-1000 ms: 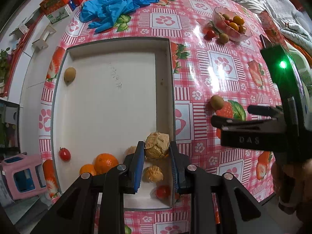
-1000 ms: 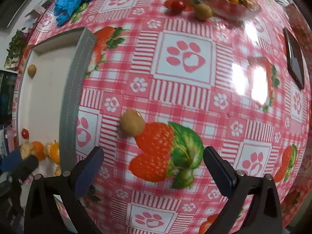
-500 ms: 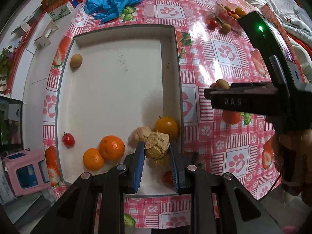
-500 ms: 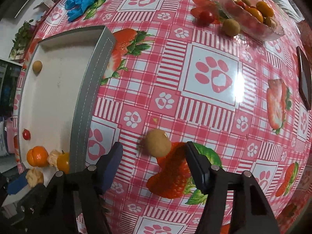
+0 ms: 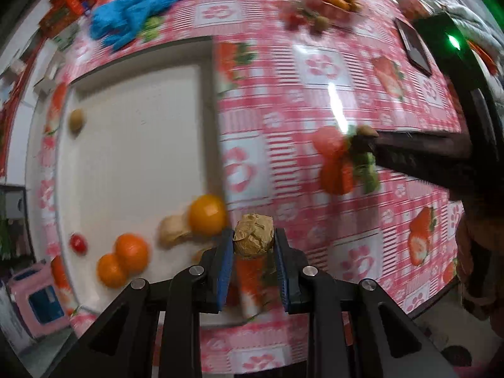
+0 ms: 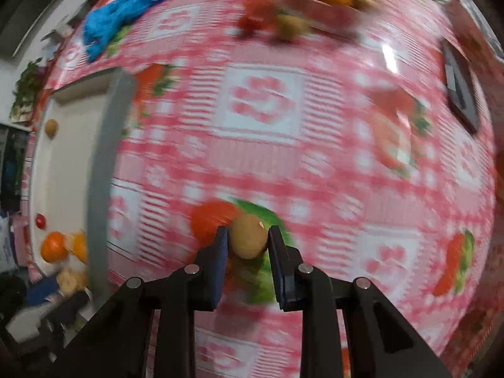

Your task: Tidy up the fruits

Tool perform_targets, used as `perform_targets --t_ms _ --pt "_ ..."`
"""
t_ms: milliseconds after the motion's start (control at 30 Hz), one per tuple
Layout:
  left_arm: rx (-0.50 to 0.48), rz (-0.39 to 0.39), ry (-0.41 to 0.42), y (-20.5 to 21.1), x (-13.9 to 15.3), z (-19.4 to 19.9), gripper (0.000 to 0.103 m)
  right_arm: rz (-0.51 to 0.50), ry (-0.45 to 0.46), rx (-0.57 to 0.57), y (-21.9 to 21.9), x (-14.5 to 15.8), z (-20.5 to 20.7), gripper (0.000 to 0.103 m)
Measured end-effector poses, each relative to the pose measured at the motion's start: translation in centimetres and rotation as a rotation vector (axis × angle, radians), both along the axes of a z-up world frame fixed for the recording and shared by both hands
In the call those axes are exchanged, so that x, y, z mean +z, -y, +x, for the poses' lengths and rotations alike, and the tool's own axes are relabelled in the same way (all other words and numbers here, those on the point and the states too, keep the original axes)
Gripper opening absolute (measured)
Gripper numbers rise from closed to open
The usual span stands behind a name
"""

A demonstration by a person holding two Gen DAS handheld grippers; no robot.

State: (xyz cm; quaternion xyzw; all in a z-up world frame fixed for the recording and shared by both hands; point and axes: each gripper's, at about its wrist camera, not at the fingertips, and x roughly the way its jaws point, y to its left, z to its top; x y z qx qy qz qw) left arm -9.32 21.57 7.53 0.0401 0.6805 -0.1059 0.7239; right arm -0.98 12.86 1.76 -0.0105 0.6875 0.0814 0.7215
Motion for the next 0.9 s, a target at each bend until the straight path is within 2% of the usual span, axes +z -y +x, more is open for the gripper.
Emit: perform_targets --t_ms 200,367,400,467,500,533,567,600,700,800,900 --pt "-0.071 0.009 -0.022 5.3 -2.8 1.4 0.027 -0.042 -0.016 -0.108 5.9 -0.3 -2.3 0.028" --pt "-0.064 0.041 -0.046 7.0 -4.8 2.4 0.027 -0.055 -0.021 -0.137 8.3 -0.6 -3.6 0.028" --pt "-0.066 0.047 -0.053 7.3 -5.1 2.5 0.03 -0.051 -0.017 -0.139 8.7 -0.6 -3.8 0.028" --pt "-0.069 0.054 -0.06 7.8 -5.5 2.5 0.054 -0.043 -0.02 -0.134 9.4 -0.7 -4.1 0.033" --pt "-0.065 0.064 -0.053 7.9 -5.6 2.5 0.078 -0.038 -0.02 -0.131 9.8 -0.8 -4.3 0.037" --pt "-0.059 0.077 -0.043 7.7 -5.6 2.4 0.088 -0.04 -0.021 -0.129 10.0 -0.9 -4.6 0.05" --pt "-0.048 0.086 -0.031 7.6 -5.6 2.3 0.088 -0.044 -0.017 -0.128 10.4 -1.0 -5.0 0.062" --pt "-0.044 0.08 -0.037 7.7 -5.7 2.2 0.088 -0.045 -0.012 -0.127 10.5 -0.9 -5.0 0.066" --pt "-0.023 0.06 -0.115 7.2 -7.2 1.7 0.088 -0.048 -0.009 -0.125 10.4 -0.4 -5.2 0.071" --pt "-0.032 0.087 -0.104 6.5 -7.5 1.3 0.09 -0.056 -0.018 -0.142 10.9 -0.5 -6.2 0.079" --pt "-0.03 0.083 -0.148 6.5 -8.3 1.4 0.102 -0.048 -0.059 -0.162 11.9 -0.7 -7.7 0.081"
